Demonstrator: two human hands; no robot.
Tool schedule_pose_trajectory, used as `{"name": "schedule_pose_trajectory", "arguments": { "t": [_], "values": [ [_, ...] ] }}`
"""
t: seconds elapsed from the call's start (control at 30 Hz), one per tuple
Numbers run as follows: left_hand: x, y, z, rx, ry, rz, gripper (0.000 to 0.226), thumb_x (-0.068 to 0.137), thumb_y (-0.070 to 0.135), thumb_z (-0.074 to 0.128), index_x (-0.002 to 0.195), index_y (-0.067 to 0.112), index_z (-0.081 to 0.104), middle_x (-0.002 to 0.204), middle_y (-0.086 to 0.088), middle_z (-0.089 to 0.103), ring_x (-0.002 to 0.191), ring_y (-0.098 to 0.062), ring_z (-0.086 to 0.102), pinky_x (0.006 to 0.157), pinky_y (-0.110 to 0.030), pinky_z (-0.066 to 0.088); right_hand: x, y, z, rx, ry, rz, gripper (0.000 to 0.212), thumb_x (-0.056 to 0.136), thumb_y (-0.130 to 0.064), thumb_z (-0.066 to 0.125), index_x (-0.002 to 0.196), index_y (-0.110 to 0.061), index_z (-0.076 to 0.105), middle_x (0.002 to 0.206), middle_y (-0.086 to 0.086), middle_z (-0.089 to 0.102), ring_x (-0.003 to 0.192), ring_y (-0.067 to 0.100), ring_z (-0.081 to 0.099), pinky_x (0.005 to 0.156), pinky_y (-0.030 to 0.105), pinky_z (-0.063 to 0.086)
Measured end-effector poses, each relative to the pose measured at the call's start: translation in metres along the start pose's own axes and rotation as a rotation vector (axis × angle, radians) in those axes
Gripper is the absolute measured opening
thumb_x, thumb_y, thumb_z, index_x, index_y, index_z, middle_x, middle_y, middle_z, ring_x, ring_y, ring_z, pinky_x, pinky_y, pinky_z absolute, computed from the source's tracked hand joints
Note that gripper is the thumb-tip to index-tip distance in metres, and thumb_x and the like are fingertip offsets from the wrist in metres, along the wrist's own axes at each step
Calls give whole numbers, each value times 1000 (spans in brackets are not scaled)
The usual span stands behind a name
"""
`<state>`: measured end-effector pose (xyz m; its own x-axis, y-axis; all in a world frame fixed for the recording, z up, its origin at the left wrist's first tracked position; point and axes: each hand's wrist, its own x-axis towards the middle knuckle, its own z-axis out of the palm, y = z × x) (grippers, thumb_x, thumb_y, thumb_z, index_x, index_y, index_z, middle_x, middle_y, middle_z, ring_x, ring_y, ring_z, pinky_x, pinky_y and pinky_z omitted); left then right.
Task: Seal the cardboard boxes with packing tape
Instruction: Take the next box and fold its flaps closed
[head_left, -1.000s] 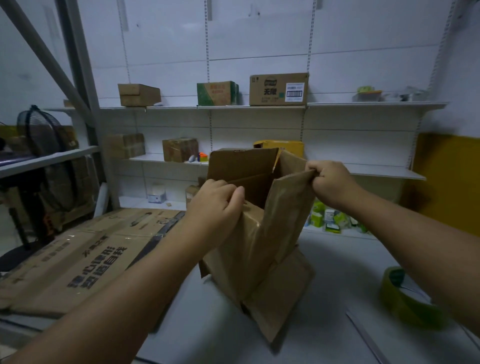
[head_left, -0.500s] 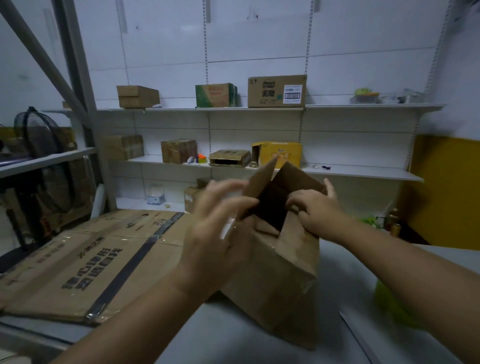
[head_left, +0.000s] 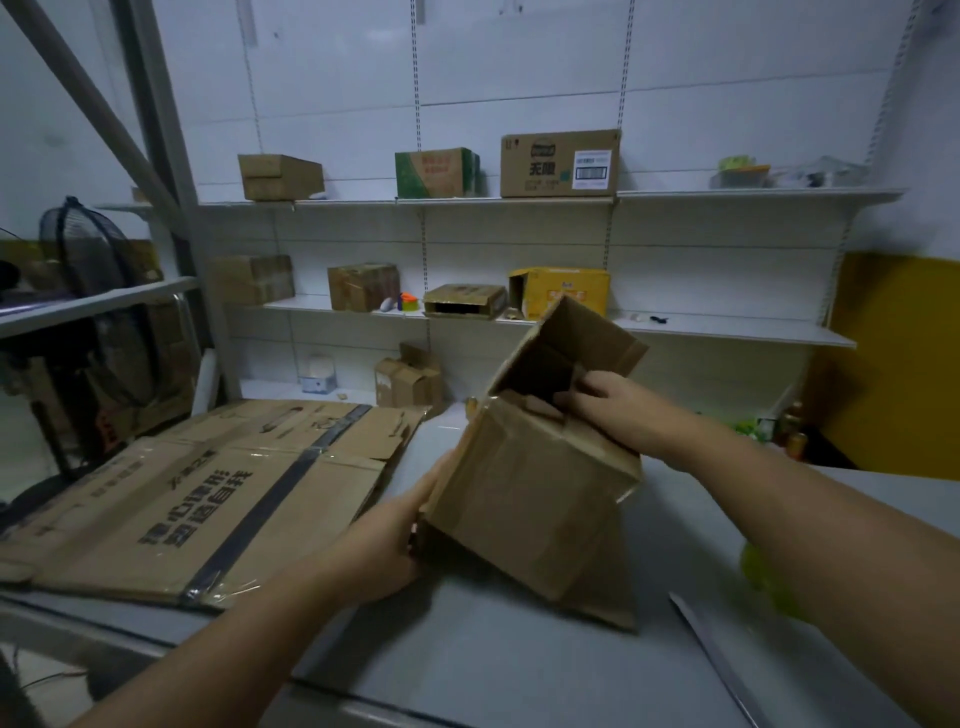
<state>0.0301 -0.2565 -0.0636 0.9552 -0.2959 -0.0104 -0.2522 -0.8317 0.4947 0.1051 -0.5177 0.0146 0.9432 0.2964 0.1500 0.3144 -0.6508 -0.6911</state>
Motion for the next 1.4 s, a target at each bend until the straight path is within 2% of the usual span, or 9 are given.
{"name": "schedule_pose_trajectory", "arguments": {
  "t": [0.13,0.23,0.4,0.6,0.83,1.0,1.1,1.23,1.4],
  "values": [
    [-1,12,14,356,-123,136,86,89,2,49,145,49,2,157,15,3,141,-13,12,116,-39,17,0,-11,-12,-129,-3,19,41,84,-43,66,118,-20,61,116,3,63,99,16,60,84,33,51],
    [-4,16,-8,394,-409,252,59,88,12,56,137,41,38,148,9,35,133,-10,35,113,-40,29,2,-13,0,-469,-113,31,62,86,-48,61,139,-19,46,146,5,41,128,24,43,107,39,38],
    [10,67,-45,-544,493,236,35,97,22,42,130,34,45,126,18,48,117,1,47,95,-19,42,5,-7,8,-556,-145,-34,64,96,-53,36,148,-17,28,158,5,16,146,21,11,118,42,16],
    [43,107,-29,-341,267,400,42,101,33,24,142,29,34,148,21,24,129,16,4,112,-20,7,2,2,6,-19,285,24,27,99,-23,38,118,-20,58,121,3,60,110,20,54,95,36,44],
    [33,98,-58,-243,446,392,27,81,26,39,75,26,66,110,9,61,117,-1,46,103,-34,38,-3,-7,8,-450,165,19,67,71,-58,67,128,-26,51,124,-3,47,114,18,46,88,34,46],
    [37,99,-102,-258,206,141,32,82,-1,53,106,17,63,116,1,54,105,-18,55,86,-31,49,-7,-3,-12,302,180,42,37,90,-27,54,127,-20,50,118,3,53,97,14,51,75,29,44],
    [60,93,-118,243,56,-85,42,84,16,63,124,16,55,112,-3,59,102,-18,57,88,-30,49,-21,10,-27,779,174,177,35,94,-27,45,128,-18,48,112,13,47,93,27,49,73,35,43],
    [98,90,-114,349,124,-163,98,76,37,74,149,14,13,140,-16,43,120,-29,50,95,-36,45,-32,23,-31,905,178,289,37,92,-35,49,124,-17,47,109,17,48,94,33,50,78,40,43],
    [111,81,-97,384,13,3,48,85,53,55,130,37,49,143,2,39,133,-25,35,110,-48,30,-39,23,-31,894,222,278,29,94,-33,46,116,-15,52,99,13,50,84,27,50,71,37,41]
  ]
}}
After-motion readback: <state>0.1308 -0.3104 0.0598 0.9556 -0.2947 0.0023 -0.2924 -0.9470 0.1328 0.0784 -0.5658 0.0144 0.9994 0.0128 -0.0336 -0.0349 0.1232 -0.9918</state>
